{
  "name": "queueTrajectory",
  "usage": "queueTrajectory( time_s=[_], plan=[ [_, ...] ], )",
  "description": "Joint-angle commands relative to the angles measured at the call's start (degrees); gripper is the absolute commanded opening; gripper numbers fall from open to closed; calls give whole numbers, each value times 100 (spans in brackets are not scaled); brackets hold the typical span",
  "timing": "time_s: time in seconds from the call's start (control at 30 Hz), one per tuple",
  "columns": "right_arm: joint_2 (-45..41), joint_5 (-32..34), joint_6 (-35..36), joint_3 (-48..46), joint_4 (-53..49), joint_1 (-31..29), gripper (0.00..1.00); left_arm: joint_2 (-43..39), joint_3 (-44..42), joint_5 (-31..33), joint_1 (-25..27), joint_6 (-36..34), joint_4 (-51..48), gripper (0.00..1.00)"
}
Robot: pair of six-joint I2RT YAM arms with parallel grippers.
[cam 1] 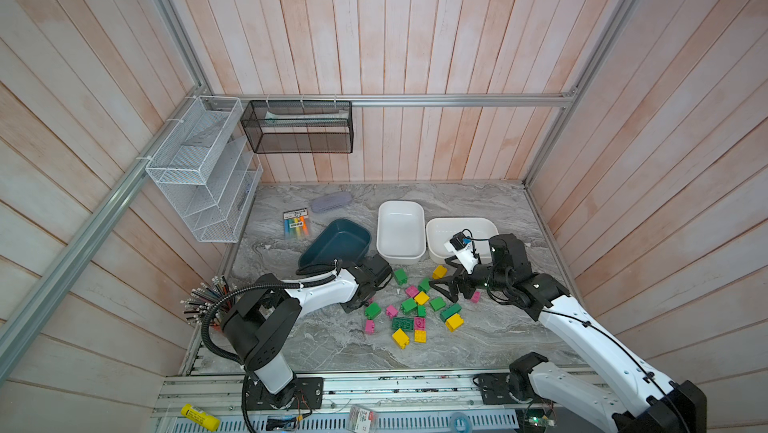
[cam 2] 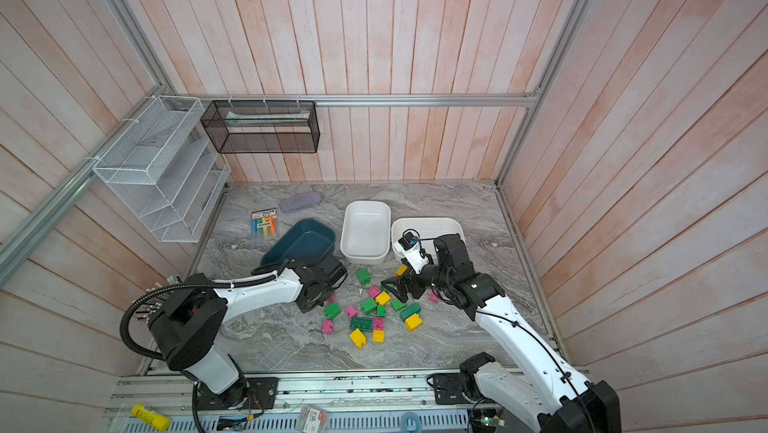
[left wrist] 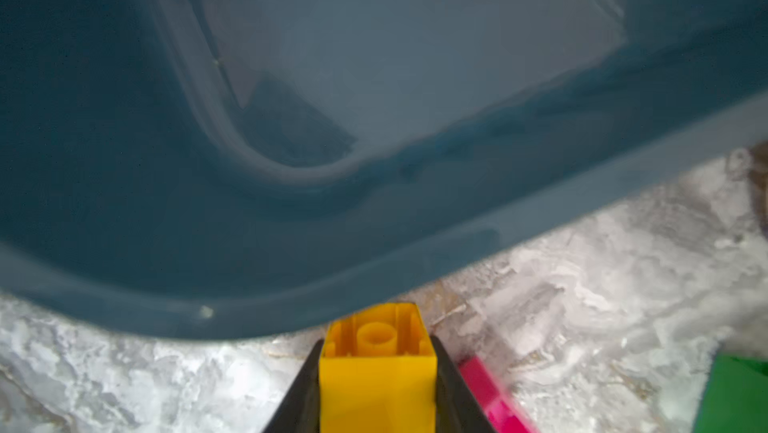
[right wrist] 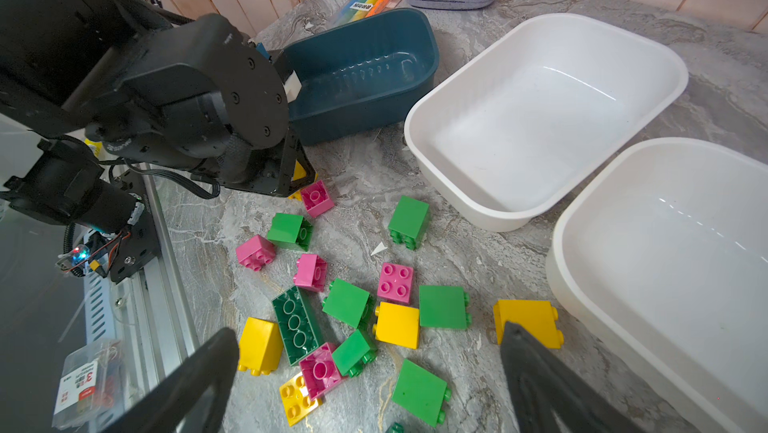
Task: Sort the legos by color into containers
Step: 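Grasp a yellow brick with the left gripper and lift it, then carry the yellow brick over the teal tub and release it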
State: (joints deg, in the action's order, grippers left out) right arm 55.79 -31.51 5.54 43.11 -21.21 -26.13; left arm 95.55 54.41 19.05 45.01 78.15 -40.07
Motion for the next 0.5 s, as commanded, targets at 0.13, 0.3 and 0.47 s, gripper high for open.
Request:
queueTrajectory(
  time_s=[0.13, 0.3, 0.47],
  plan=[
    [-70, 119, -83, -49, -14, -29, 98, -395, 376, 133, 13, -427, -553, 28],
    [-180, 128, -175, -14, 100, -24, 98, -816, 1370, 133, 122, -1177, -1389, 28],
    [-154, -58, -386, 0, 480, -24, 98, -1113, 2042, 248, -306, -2382, -1659, 29]
  ],
)
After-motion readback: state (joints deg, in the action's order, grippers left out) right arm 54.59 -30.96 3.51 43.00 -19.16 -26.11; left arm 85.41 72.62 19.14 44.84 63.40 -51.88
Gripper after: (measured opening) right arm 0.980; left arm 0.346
